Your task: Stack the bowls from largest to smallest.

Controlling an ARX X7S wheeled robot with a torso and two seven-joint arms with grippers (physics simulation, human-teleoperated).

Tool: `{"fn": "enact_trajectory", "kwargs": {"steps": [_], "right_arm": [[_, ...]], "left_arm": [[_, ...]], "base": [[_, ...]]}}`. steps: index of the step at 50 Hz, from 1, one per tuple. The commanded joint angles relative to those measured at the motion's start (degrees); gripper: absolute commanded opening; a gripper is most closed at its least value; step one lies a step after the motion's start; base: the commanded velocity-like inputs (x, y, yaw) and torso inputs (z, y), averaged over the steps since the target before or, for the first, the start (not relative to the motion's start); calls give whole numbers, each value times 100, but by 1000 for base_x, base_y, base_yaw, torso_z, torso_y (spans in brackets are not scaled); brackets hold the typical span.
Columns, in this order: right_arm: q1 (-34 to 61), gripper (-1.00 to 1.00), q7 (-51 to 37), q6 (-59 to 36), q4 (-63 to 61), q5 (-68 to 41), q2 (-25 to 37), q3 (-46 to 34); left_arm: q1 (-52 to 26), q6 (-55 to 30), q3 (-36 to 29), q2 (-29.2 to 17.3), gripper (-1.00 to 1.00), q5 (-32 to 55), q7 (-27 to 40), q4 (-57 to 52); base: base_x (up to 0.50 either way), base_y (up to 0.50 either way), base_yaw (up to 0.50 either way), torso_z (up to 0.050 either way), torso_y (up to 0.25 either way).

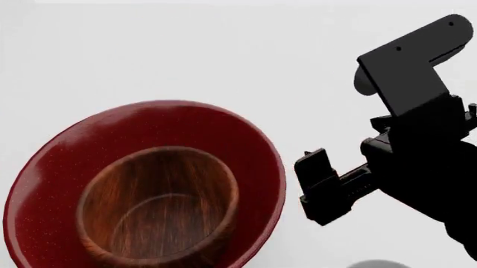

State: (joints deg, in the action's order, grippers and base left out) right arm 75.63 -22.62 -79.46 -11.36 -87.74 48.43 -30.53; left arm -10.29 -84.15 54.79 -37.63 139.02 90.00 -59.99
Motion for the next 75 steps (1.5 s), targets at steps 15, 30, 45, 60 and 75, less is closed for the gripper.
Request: {"fn": "enact_trajectory", "kwargs": {"steps": [15,30,45,60,75], "right_arm": [[-3309,100,679,1878,-2112,525,2721,694],[-3930,100,906,2285,-2299,422,3230,650],[-4127,100,866,2180,-2021,833,2841,362],[-4313,100,902,2065,-1739,980,2452,65],[-4120,-100,856,2036,-1707,594,2445,232]], "left_arm": [[-250,60,-520,294,100,-418,-22,6],[-251,75,-571,274,100,-442,-17,4],[-274,34,-597,301,100,-433,-12,3],[-193,-61,-458,358,100,-361,-12,3],[-206,-80,-486,381,100,-399,-15,4]], "base": [[0,0,0,0,0],[0,0,0,0,0],[0,0,0,0,0],[0,0,0,0,0],[0,0,1,0,0]]}}
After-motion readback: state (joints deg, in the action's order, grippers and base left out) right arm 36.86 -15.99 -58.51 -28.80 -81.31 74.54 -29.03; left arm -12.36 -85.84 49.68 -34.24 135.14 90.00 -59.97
